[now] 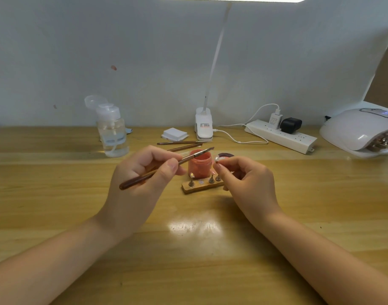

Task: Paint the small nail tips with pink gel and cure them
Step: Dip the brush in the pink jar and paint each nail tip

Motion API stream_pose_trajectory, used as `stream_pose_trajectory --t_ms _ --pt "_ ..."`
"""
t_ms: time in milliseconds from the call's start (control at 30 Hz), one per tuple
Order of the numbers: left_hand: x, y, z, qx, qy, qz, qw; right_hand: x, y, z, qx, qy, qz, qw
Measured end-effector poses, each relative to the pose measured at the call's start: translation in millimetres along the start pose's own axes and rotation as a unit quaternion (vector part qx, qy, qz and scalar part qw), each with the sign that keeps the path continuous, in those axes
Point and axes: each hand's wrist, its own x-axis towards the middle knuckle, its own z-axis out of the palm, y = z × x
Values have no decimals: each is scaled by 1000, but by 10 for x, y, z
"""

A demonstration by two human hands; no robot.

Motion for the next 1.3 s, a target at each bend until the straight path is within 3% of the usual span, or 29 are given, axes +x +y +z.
stream_pose_trajectory --t_ms 200,633,1300 --pt "-52 29 32 32 -14 30 999 2 6 -4 7 1 2 1000" --pt "-52 20 44 55 -28 13 998 -17 -12 6 13 -5 -24 1000" --pt "-116 40 86 97 -30 85 991 -16 -8 -4 23 12 -39 999"
